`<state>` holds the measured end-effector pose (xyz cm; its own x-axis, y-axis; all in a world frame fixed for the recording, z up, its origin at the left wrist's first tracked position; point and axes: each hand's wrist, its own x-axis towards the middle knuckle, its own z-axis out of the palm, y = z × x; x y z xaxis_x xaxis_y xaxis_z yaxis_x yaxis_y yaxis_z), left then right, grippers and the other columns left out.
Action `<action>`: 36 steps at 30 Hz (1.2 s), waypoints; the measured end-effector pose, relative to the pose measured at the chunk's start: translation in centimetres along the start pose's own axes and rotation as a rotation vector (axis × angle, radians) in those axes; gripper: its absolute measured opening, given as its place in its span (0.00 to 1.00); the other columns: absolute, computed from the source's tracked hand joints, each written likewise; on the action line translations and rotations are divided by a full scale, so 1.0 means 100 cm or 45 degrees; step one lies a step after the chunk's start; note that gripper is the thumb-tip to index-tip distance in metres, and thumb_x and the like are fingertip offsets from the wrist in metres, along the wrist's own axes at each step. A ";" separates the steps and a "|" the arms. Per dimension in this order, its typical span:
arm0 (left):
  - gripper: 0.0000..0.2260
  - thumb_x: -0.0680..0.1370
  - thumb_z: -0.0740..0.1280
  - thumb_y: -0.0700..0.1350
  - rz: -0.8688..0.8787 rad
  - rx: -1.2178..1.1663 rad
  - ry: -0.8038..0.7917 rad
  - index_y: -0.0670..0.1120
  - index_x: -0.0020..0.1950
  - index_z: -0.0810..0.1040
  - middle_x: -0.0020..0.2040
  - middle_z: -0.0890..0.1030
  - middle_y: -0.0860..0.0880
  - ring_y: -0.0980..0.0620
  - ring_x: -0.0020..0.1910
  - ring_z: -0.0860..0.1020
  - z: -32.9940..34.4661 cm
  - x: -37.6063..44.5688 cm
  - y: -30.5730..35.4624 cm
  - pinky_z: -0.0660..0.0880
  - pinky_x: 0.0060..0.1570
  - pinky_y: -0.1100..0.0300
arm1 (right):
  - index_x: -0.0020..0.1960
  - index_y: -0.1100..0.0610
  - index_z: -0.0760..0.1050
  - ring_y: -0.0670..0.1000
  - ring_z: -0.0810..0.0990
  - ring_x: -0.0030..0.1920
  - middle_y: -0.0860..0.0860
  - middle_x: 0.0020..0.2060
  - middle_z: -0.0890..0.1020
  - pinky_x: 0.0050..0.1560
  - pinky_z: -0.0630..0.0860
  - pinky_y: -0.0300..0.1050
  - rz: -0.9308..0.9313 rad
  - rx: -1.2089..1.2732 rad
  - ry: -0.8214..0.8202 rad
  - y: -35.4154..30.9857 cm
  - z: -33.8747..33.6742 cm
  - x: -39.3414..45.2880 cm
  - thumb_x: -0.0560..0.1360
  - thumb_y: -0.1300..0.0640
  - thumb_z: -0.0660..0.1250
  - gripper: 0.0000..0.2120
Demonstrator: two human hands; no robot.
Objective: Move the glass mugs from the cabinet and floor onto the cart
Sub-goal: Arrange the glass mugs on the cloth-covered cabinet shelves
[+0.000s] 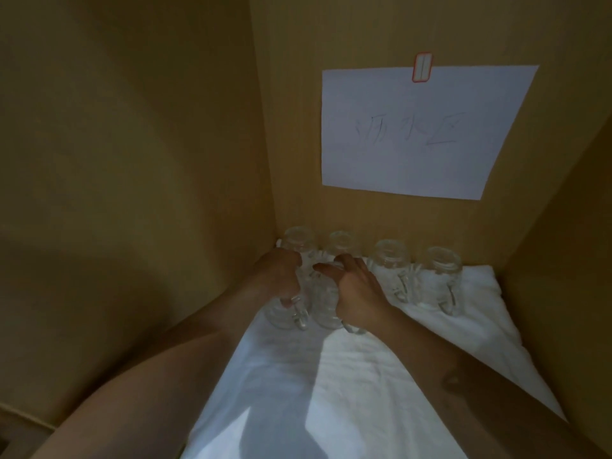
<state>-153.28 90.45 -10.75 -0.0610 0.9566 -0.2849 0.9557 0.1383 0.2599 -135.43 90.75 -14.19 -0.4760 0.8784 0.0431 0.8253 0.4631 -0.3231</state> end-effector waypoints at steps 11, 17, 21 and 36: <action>0.35 0.70 0.75 0.38 0.086 -0.019 0.251 0.46 0.76 0.67 0.72 0.73 0.44 0.45 0.74 0.68 0.013 0.013 -0.008 0.73 0.63 0.57 | 0.77 0.41 0.63 0.57 0.61 0.73 0.53 0.74 0.64 0.67 0.70 0.51 0.033 0.002 0.013 -0.004 0.002 0.000 0.69 0.66 0.70 0.42; 0.34 0.72 0.73 0.39 0.133 -0.120 0.378 0.47 0.77 0.65 0.75 0.67 0.40 0.44 0.76 0.64 0.026 0.010 -0.014 0.69 0.67 0.58 | 0.78 0.41 0.59 0.58 0.58 0.76 0.54 0.77 0.59 0.68 0.70 0.52 0.040 -0.040 -0.026 -0.008 -0.001 -0.004 0.70 0.66 0.70 0.43; 0.36 0.71 0.77 0.42 0.121 -0.197 0.496 0.45 0.76 0.65 0.75 0.65 0.40 0.43 0.73 0.66 0.032 -0.005 -0.019 0.67 0.66 0.58 | 0.81 0.40 0.51 0.57 0.51 0.79 0.54 0.81 0.50 0.73 0.65 0.52 0.041 -0.050 -0.139 -0.007 -0.004 -0.007 0.71 0.65 0.71 0.47; 0.33 0.74 0.71 0.56 0.142 -0.089 0.567 0.50 0.76 0.65 0.73 0.69 0.44 0.41 0.69 0.70 0.056 -0.077 0.025 0.72 0.64 0.51 | 0.80 0.44 0.54 0.59 0.55 0.78 0.54 0.81 0.54 0.75 0.61 0.52 0.131 0.041 -0.041 0.000 -0.022 -0.097 0.74 0.50 0.72 0.41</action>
<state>-148.77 81.99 -13.07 -0.0909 0.9816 0.1681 0.9427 0.0305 0.3322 -130.11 82.50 -12.57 -0.3994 0.9165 -0.0221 0.8602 0.3663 -0.3548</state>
